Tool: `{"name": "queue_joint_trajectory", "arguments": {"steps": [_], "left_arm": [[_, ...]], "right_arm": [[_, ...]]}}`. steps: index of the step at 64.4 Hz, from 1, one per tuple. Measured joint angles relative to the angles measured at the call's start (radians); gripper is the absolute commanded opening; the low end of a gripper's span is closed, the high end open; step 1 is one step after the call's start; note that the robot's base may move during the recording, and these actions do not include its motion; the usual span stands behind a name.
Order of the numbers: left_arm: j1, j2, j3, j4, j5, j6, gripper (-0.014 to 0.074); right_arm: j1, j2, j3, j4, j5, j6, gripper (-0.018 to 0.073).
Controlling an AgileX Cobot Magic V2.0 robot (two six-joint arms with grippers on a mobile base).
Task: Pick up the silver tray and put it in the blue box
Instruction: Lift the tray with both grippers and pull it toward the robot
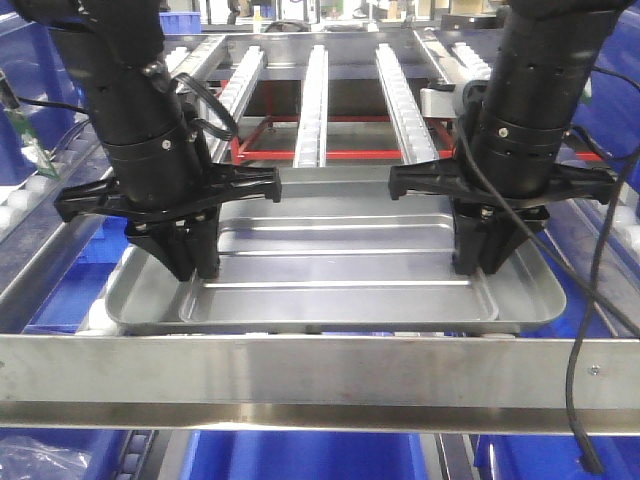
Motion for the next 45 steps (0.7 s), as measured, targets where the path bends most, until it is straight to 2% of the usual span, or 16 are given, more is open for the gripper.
{"name": "queue_joint_trajectory", "arguments": {"steps": [14,27,45], "left_arm": [[0.0,0.0,-0.005,0.0,0.007,0.0,-0.0104],[0.0,-0.01,-0.055,0.009,0.1,0.0,-0.0104],[-0.002,-0.171,-0.05,0.016,0.184,-0.023,-0.0104]], "right_arm": [[0.0,0.0,0.0,0.0,0.0,0.0,0.0049],[0.0,-0.054,0.004,0.008,0.019,0.019,0.0049],[0.034,-0.21,0.013,0.01,0.085,0.088,0.0051]]}}
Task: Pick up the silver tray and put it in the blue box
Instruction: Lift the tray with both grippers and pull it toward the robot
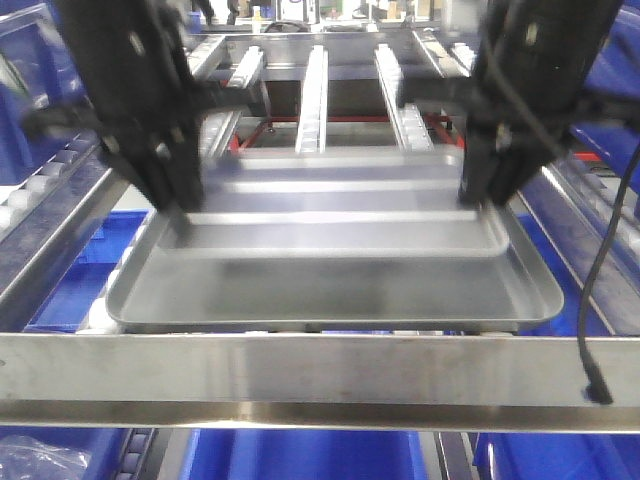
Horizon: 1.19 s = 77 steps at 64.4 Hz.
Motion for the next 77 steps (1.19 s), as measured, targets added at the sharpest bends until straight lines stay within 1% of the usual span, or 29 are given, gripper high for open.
{"name": "queue_joint_trajectory", "arguments": {"steps": [12,24,35,44,77], "left_arm": [[-0.015,-0.096,0.1,0.024,0.019,-0.039,-0.0104],[-0.078,-0.242,0.266,0.04,-0.008,-0.137,-0.0104],[-0.119,-0.338,0.37,0.04,-0.035,-0.193,-0.0104],[-0.121,-0.36,0.395,0.04,-0.044,-0.202,-0.0104],[-0.123,-0.36,0.395,0.04,-0.06,-0.205,-0.0104]], "right_arm": [[0.059,-0.071,0.092,0.0,-0.016,0.065,0.0051],[0.131,-0.165,0.209,-0.044,-0.044,0.175,0.0057],[0.178,-0.226,0.269,-0.064,-0.045,0.206,0.0057],[0.189,-0.236,0.285,-0.064,-0.055,0.214,0.0057],[0.189,-0.236,0.295,-0.078,-0.062,0.218,0.0057]]}}
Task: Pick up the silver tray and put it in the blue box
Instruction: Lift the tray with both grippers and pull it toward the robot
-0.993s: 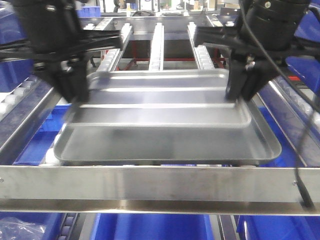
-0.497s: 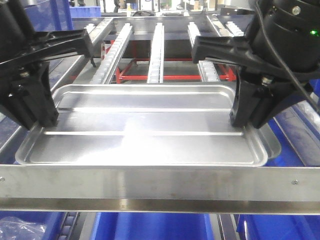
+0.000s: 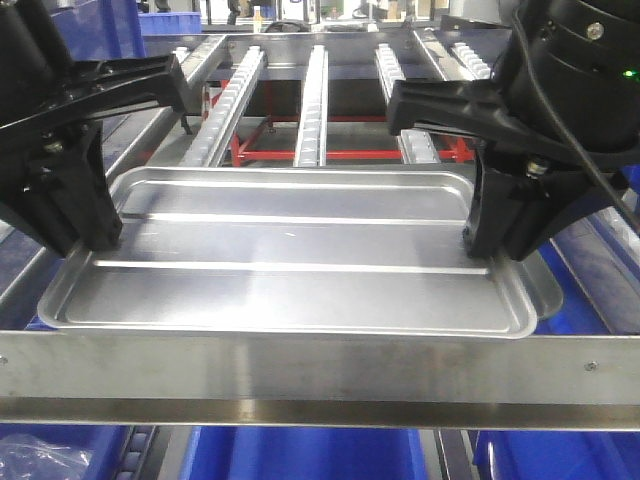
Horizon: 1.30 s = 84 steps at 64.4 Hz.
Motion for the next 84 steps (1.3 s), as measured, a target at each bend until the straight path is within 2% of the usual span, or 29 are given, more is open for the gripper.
{"name": "queue_joint_trajectory", "arguments": {"steps": [20,84], "left_arm": [[0.0,0.051,0.002,0.014,-0.022,0.0,-0.0104],[0.0,0.051,0.002,0.017,-0.029,0.0,-0.0104]], "right_arm": [[0.0,0.0,0.0,0.0,0.0,0.002,0.0057],[0.0,0.0,0.0,-0.004,0.0,0.002,0.0057]]}}
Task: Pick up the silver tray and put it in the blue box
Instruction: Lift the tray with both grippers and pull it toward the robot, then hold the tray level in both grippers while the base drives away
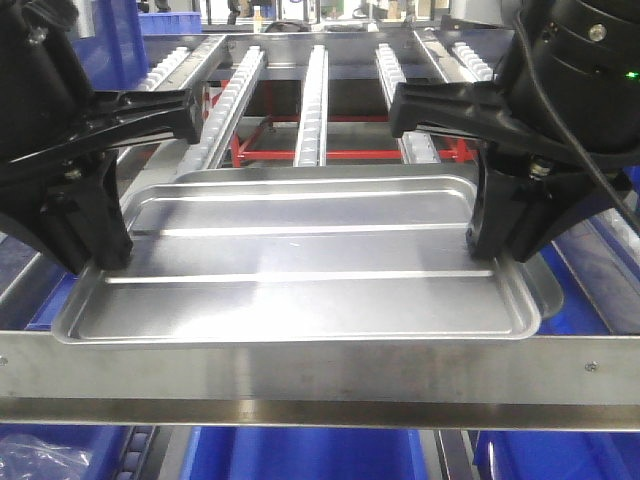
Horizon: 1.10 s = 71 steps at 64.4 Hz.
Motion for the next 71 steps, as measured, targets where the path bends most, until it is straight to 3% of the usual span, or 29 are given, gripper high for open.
{"name": "queue_joint_trajectory", "arguments": {"steps": [71], "left_arm": [[0.0,0.0,0.0,0.0,0.0,0.0,-0.0104]], "right_arm": [[0.0,0.0,0.0,-0.001,0.002,0.0,0.0057]]}}
